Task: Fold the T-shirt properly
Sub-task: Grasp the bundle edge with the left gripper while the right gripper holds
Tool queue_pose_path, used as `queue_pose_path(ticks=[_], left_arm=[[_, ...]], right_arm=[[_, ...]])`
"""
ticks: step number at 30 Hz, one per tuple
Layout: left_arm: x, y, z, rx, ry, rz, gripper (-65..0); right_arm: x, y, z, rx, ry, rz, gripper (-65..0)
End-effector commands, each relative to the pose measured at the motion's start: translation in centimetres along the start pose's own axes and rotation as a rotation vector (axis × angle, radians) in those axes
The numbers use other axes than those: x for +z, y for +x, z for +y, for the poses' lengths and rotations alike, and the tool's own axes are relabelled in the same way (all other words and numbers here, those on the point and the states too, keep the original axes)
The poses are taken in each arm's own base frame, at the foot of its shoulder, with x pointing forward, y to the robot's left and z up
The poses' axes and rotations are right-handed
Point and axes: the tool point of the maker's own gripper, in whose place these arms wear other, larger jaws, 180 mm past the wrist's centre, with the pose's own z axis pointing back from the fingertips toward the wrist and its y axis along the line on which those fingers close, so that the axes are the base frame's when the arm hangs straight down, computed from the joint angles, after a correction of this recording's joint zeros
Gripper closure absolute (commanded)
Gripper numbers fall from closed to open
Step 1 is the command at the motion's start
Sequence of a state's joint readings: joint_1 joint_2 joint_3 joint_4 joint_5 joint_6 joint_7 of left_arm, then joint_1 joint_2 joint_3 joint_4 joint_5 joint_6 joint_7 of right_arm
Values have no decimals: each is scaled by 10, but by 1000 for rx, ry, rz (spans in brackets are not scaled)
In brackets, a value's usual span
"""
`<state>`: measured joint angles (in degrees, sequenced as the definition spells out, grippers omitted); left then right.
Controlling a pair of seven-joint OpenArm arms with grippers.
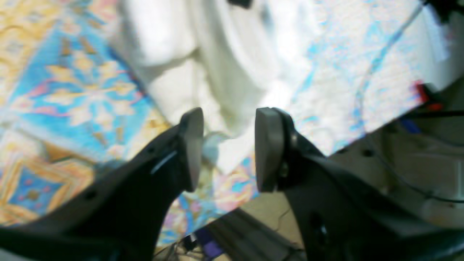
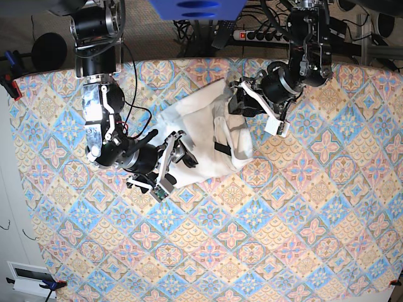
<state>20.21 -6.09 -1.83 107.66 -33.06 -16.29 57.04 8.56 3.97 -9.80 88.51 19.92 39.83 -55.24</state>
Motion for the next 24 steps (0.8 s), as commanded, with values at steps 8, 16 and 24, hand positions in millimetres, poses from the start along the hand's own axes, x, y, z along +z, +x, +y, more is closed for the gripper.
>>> queue_pose_path(ticks=[8, 16, 24], left_arm=[[-32, -7, -18, -78, -27, 61, -238], [-29, -2, -22, -103, -31, 50, -240], [-37, -1, -24, -171, -13, 70, -242]], right_arm=[[5, 22, -4, 22, -4, -64, -400], [6, 21, -5, 21, -7, -62, -400], [6, 21, -5, 22, -7, -63, -400]])
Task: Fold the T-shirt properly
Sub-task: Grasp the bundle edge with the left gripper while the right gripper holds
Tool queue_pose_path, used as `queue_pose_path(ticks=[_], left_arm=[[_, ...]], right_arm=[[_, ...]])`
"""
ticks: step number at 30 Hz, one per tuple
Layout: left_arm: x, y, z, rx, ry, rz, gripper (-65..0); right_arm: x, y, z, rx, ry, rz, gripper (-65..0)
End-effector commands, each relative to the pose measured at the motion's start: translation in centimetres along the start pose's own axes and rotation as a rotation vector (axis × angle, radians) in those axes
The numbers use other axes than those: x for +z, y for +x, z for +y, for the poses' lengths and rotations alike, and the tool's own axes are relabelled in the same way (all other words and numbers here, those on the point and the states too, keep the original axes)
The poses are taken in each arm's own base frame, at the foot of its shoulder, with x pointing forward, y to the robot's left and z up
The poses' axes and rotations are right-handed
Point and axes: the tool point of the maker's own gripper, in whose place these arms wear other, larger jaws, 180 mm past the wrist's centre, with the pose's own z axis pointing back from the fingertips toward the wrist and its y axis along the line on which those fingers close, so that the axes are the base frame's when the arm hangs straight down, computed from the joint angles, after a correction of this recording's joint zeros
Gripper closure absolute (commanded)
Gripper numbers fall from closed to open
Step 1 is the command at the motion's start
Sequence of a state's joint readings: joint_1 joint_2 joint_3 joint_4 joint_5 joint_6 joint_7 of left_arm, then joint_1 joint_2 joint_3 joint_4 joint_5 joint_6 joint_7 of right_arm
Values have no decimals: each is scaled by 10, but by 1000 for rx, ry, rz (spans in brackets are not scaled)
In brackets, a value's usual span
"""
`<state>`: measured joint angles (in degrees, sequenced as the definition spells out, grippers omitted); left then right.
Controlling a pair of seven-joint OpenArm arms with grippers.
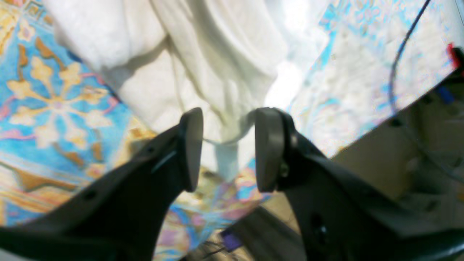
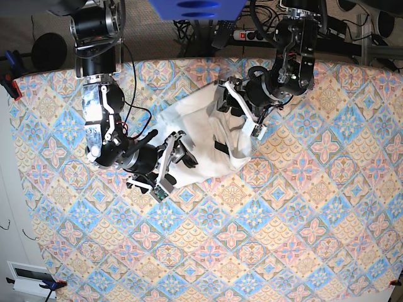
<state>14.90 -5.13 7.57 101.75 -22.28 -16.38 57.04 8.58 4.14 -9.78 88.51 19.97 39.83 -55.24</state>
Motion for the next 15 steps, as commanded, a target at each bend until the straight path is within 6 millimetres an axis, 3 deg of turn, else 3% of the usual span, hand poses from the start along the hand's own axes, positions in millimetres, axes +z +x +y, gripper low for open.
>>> queue_pose_path(ticks=[1, 10, 12, 14, 15], left_arm=[[-2, 11, -4, -26, -6, -28, -242], [-23, 13, 1, -78, 22, 18, -217], [-23, 13, 2, -78, 26, 22, -143], [-22, 15, 2, -80, 24, 12, -21], [-22, 16, 1, -82, 24, 10, 0]], right_arm=[[5, 22, -4, 21, -5, -64, -400], [5, 22, -4, 21, -5, -65, -400], [5, 22, -4, 22, -5, -66, -400], [5, 22, -4, 22, -5, -66, -400], [5, 22, -4, 22, -5, -66, -400]])
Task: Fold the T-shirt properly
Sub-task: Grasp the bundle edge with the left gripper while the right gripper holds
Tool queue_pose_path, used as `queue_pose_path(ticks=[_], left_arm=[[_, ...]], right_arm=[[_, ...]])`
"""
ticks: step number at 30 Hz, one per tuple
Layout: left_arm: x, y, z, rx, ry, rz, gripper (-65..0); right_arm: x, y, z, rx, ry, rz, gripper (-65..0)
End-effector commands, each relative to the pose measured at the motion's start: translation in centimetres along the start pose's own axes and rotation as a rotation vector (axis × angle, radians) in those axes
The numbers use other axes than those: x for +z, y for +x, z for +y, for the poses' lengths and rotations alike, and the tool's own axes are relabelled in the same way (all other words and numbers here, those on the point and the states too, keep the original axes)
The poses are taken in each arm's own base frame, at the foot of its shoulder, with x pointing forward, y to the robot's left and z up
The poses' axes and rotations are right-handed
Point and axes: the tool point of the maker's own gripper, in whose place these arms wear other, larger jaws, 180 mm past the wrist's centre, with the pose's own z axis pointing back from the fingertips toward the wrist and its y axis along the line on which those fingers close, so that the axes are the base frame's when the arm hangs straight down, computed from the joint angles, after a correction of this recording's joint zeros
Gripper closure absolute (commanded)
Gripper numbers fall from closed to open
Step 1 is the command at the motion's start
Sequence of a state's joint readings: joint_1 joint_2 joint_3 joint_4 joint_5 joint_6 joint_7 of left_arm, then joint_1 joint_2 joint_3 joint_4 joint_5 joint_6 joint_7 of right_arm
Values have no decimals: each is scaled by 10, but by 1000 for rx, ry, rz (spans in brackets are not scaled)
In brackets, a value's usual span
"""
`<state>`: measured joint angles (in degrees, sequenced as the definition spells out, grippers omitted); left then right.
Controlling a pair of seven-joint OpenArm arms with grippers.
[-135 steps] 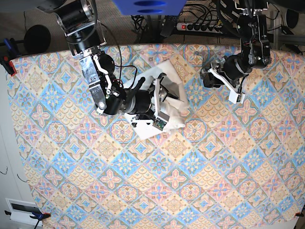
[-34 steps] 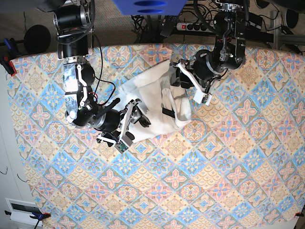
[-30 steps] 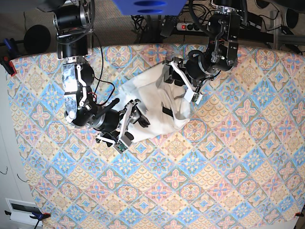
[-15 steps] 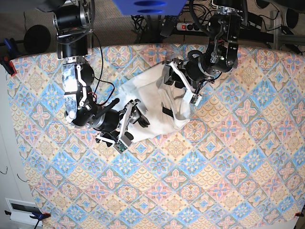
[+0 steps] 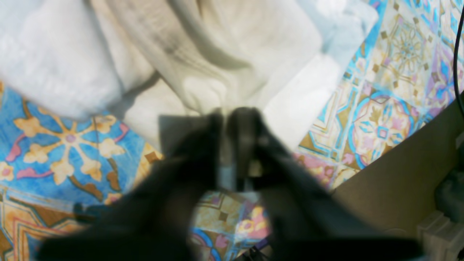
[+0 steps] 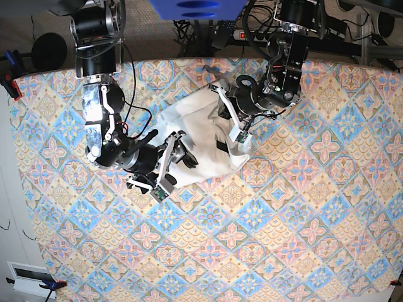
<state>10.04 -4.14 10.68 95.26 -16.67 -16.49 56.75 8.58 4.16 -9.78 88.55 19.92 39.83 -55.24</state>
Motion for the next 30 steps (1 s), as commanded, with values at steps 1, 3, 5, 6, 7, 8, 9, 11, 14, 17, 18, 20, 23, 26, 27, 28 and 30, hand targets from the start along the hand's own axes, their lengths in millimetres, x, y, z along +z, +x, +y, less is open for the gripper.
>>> queue_pose_path(ticks=[1, 3, 5, 6, 7, 8, 9, 11, 14, 17, 18, 20, 23, 26, 27, 28, 30], left_arm=[[6, 18, -4, -12, -9, -60, 0], [12, 24, -7, -18, -12, -85, 0], [21, 26, -8, -19, -8, -114, 0], [27, 28, -6, -8, 0, -141, 0], [31, 26, -5, 2, 7, -153, 0], [34, 24, -5, 8, 10, -163, 0], [36, 22, -5, 13, 12, -165, 0], [37, 20, -5, 16, 13, -163, 0], [36, 17, -6, 7, 17, -148, -31], [36, 13, -7, 11, 15, -141, -196], [36, 12, -7, 11, 16, -139, -246], [37, 10, -3, 0, 24, -132, -333], [32, 7, -10, -28, 3, -111, -355], [23, 6, -9, -33, -5, -92, -355], [19, 4, -9, -33, -9, -82, -355], [15, 0, -11, -33, -15, -67, -355], [11, 8, -14, -50, -25, -75, -355]], right_arm=[[5, 22, -4, 21, -4, -66, -400], [5, 22, -4, 21, -4, -66, -400], [5, 22, -4, 21, -4, -66, -400], [5, 22, -4, 21, -4, -66, -400], [5, 22, -4, 21, -4, -66, -400], [5, 22, -4, 21, -4, -66, -400], [5, 22, -4, 21, -4, -66, -400], [5, 22, -4, 21, -4, -66, -400], [5, 22, -3, 21, -3, -66, -400], [5, 22, -2, 23, -1, -65, -400], [5, 22, -2, 23, -1, -65, -400], [5, 22, -3, 22, -2, -65, -400], [5, 22, -3, 21, -3, -66, -400], [5, 22, -2, 23, -1, -65, -400], [5, 22, -2, 23, -1, -65, -400], [5, 22, -2, 23, -1, -65, -400], [5, 22, -2, 23, -1, -65, -400]])
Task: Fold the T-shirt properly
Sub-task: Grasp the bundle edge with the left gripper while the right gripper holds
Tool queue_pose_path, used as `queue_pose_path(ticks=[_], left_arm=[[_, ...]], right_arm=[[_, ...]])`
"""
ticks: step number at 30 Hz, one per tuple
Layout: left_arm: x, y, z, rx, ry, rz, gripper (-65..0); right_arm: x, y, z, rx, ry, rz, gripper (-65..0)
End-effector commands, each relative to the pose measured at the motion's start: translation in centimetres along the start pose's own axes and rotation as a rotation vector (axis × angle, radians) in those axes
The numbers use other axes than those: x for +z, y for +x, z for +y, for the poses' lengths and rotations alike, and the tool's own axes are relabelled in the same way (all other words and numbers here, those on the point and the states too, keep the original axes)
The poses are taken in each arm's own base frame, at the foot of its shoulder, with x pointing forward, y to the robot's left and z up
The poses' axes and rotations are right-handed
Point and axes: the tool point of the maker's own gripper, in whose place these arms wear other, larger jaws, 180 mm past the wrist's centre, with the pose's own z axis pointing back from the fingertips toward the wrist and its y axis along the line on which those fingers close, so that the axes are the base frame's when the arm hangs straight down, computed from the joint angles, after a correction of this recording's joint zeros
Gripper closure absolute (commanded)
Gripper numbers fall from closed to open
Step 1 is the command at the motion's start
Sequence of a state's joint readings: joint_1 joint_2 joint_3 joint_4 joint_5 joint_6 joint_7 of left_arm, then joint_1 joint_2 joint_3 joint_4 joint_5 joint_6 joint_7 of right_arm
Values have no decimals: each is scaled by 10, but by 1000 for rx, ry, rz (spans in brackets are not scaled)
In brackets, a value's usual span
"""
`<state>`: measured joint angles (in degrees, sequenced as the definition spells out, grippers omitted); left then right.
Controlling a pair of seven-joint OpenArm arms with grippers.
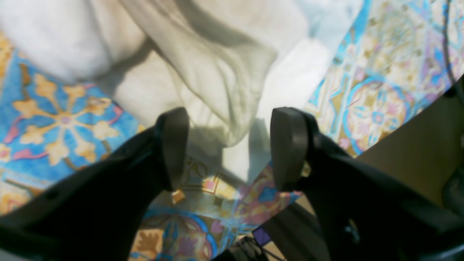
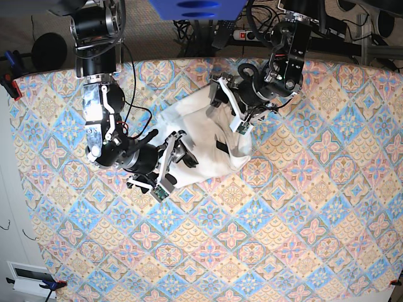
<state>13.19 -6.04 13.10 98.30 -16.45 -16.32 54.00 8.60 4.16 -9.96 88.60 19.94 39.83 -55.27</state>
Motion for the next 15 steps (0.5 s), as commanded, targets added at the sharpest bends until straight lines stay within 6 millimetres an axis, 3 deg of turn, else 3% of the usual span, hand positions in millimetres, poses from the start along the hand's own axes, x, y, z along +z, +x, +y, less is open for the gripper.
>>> queue_pose_path(ticks=[1, 5, 9, 12, 15], left_arm=[[2, 19, -5, -11, -16, -57, -355], [-2, 25, -4, -19, -5, -63, -355], [-19, 19, 2, -19, 17, -34, -346], [-22, 17, 4, -20, 23, -24, -280], [-22, 17, 5, -18, 25, -24, -139]], right_arm=[[5, 22, -4, 20, -4, -66, -400], [6, 22, -5, 18, -6, -66, -400], [6, 22, -5, 18, -6, -66, -400], [6, 22, -5, 18, -6, -66, -400], [6, 21, -5, 19, -7, -65, -400]])
